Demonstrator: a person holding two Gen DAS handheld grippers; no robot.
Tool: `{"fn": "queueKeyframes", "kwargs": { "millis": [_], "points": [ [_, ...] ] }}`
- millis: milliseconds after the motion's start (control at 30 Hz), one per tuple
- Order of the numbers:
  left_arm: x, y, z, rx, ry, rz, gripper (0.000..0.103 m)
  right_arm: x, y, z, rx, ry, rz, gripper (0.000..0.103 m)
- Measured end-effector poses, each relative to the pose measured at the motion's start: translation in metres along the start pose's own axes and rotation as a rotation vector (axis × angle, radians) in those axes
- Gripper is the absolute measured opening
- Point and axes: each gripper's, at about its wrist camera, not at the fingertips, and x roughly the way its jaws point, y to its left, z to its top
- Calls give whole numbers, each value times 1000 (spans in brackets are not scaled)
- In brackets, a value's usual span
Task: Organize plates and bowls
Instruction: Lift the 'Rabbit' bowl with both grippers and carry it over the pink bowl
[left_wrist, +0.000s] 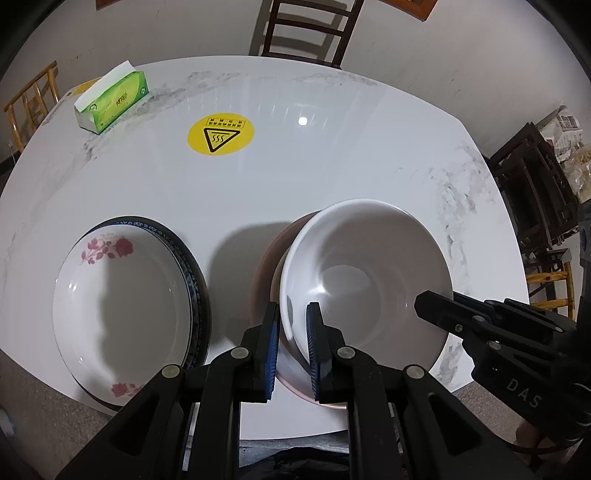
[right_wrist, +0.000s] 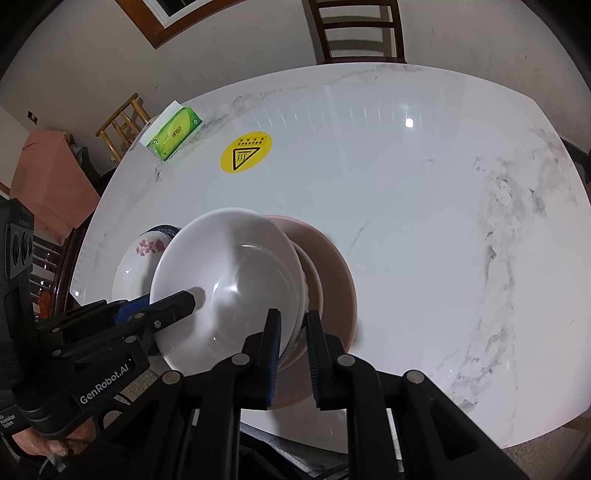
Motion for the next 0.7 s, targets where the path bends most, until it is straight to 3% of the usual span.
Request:
{"fn": "queueKeyframes", "kwargs": {
  "millis": [700],
  "points": [
    [11, 3, 0, -4, 10, 5, 12, 18, -1, 3, 8, 29, -8, 17]
  ]
}}
